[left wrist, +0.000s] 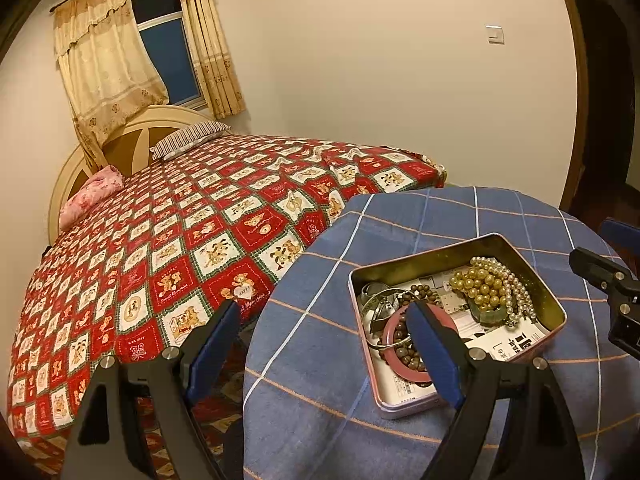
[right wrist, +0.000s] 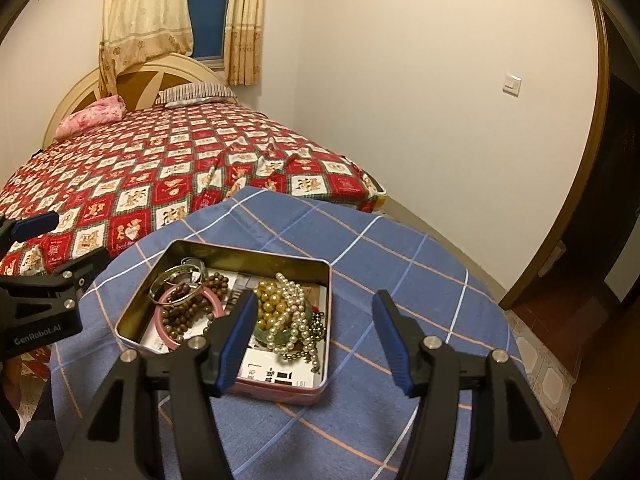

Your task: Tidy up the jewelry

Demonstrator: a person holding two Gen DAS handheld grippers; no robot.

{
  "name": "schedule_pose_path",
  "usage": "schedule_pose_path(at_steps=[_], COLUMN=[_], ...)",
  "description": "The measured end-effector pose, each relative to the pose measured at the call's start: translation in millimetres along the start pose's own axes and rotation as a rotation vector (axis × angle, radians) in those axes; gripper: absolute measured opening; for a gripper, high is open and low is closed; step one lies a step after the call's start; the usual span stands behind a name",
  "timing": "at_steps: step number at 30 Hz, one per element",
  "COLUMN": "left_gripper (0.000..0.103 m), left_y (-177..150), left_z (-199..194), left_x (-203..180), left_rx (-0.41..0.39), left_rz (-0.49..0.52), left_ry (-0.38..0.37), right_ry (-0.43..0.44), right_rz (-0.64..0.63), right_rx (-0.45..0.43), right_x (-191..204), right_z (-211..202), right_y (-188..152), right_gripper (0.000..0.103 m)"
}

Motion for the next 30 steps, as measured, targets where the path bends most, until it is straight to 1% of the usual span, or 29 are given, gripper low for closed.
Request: schedule_pose_path(at_steps=[26, 30], left_gripper=[0.085, 0.085], left_y=[2.8, -0.6], left_z=[-2.6, -2.9], left_x=[-4.0, -3.7], left_rx=[0.005, 0.002], left_rz=[-0.003, -0.004], left_ry=[-0.008, -0.007], right_ry=[0.005, 0.006], right_rz=[0.000, 0.002], right_rx=[-0.002, -0.002], right_x=[0.4, 0.9], right_z=[-2.2, -2.2], right_y=[-1.9, -2.1], right_gripper=[0.063, 0.063])
Point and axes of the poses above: each gripper's, at about its wrist camera, not at the fingertips, and z roughly the way its jaws point, x to its left, y to its top, the point moved 2 cm from there along z, roughly the way its jaws point, and after that the axes turned 6 degrees about -y, right-handed, at the moved point
